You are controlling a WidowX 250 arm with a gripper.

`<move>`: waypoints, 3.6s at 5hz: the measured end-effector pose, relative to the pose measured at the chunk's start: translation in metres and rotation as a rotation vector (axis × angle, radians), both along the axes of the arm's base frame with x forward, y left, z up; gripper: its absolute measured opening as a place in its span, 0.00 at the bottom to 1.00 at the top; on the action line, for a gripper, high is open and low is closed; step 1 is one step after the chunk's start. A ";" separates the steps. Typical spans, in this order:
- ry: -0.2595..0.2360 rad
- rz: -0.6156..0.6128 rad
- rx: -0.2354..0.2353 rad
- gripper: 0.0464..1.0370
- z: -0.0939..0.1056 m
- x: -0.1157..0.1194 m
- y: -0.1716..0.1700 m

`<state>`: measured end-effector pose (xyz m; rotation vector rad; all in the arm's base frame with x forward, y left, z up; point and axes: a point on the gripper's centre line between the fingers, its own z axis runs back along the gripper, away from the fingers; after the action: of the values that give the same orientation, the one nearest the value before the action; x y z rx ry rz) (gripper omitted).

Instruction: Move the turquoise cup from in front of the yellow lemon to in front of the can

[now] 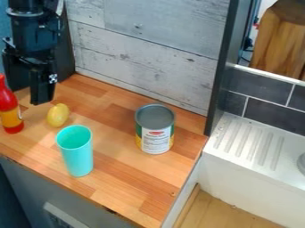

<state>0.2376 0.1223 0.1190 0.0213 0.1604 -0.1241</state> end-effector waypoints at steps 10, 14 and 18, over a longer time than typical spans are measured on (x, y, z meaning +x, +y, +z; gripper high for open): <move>-0.027 -0.055 -0.006 0.96 -0.049 0.004 -0.079; 0.028 -0.035 -0.010 0.63 -0.074 0.002 -0.081; 0.050 0.017 0.134 0.05 -0.060 -0.002 -0.090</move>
<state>0.2361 0.0322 0.0587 0.1501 0.2189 -0.0973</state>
